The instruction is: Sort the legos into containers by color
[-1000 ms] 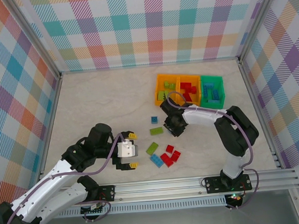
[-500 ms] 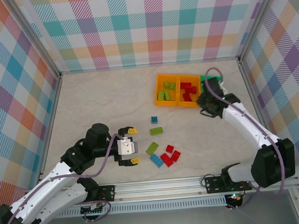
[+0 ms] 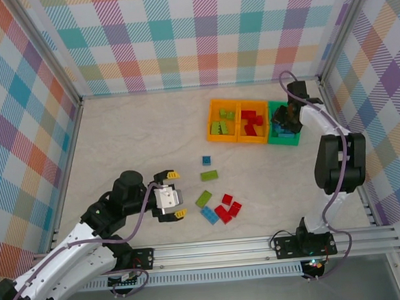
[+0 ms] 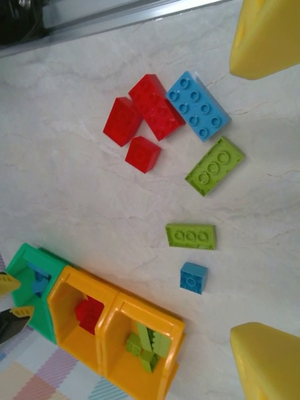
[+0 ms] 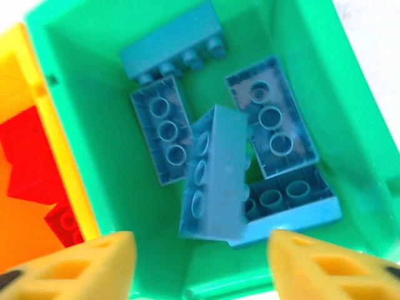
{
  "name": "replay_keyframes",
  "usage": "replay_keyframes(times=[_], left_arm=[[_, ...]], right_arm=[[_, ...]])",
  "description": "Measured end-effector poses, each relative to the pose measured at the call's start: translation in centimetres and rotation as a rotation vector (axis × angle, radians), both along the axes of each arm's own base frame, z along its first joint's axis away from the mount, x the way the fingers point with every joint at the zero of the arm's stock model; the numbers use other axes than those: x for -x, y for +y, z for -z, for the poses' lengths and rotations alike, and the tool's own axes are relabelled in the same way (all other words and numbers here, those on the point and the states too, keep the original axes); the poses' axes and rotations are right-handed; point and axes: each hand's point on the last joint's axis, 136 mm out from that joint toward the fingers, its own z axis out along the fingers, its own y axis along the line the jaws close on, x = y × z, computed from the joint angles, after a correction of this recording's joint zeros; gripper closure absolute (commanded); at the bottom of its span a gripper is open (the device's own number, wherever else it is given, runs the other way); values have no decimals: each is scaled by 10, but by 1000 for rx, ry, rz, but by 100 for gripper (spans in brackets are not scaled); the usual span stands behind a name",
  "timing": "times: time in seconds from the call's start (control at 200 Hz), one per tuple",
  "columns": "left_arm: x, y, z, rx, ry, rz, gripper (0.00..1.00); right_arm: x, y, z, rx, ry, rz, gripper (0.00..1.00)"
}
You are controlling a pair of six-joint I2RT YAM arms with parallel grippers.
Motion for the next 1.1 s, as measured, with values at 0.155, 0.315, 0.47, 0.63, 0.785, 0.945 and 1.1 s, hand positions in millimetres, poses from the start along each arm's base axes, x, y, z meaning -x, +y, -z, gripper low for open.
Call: replay_keyframes(times=[0.155,0.315,0.47,0.63,0.785,0.945,1.1], left_arm=[[-22,0,-1,45,64,-138,0],[-60,-1,-13,105,258,-386,0],[-108,-15,-53,263,444,-644,0],[-136,-26,-21,367,685,-869,0],[-151,-36,37,320,896,-1067,0],[-157,-52,74,258,1046,-1191,0],[-146,-69,107,175,1111,-1240,0]], right_arm=[[9,4,-21,-13,-49,-29,27],[53,30,-59,-135,-134,-114,26],[121,86,-103,-297,-230,-306,25],[196,150,-130,-395,-236,-560,25],[248,178,-111,-415,-113,-674,24],[268,169,-75,-389,1,-615,19],[272,164,-66,-391,25,-577,16]])
